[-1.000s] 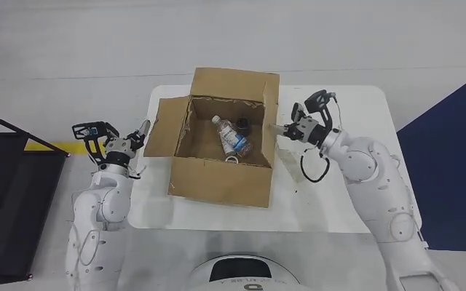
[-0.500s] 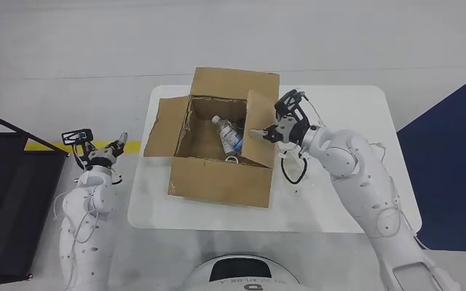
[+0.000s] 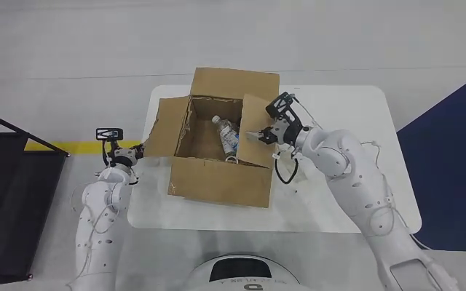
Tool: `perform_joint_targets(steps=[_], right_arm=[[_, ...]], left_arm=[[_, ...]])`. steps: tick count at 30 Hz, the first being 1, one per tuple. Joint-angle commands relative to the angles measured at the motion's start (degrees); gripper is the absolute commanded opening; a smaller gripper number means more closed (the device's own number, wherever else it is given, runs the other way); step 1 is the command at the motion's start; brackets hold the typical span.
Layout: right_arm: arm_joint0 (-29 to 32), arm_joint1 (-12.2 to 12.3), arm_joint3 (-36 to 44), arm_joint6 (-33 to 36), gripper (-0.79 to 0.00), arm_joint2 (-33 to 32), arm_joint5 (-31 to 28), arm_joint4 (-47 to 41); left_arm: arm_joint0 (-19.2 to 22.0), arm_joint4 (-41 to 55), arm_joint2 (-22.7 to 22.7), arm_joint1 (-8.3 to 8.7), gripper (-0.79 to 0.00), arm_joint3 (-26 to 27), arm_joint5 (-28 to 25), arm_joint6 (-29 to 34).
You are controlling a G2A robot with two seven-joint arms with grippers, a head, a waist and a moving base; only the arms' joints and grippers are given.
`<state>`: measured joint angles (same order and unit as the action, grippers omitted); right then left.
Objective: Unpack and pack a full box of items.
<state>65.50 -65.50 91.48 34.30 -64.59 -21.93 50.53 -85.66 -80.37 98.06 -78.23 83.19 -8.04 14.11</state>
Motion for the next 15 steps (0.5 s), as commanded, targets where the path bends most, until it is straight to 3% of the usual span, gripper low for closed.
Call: perform_joint_targets(steps=[1,8,15], right_arm=[[-0.50,-0.08,-0.65,1.83,0.000,1.01,0.21,1.14],[-0.87,-0.14,-1.04,2.14,0.000,2.16,-0.86,2.64],[1.87,0.46,1.56,-3.04,0.000,-0.68,-3.21,2.10]], left_arm=[[0.15,0.15,-0.33,0.02,0.000,-0.10,0.22,0.00],[0.31,1.48,-0.67,0.21,0.000,0.65,-0.10,-1.23],[-1.55,3.48,0.37,0.51,0.000,5.39,-0.67,-4.11]])
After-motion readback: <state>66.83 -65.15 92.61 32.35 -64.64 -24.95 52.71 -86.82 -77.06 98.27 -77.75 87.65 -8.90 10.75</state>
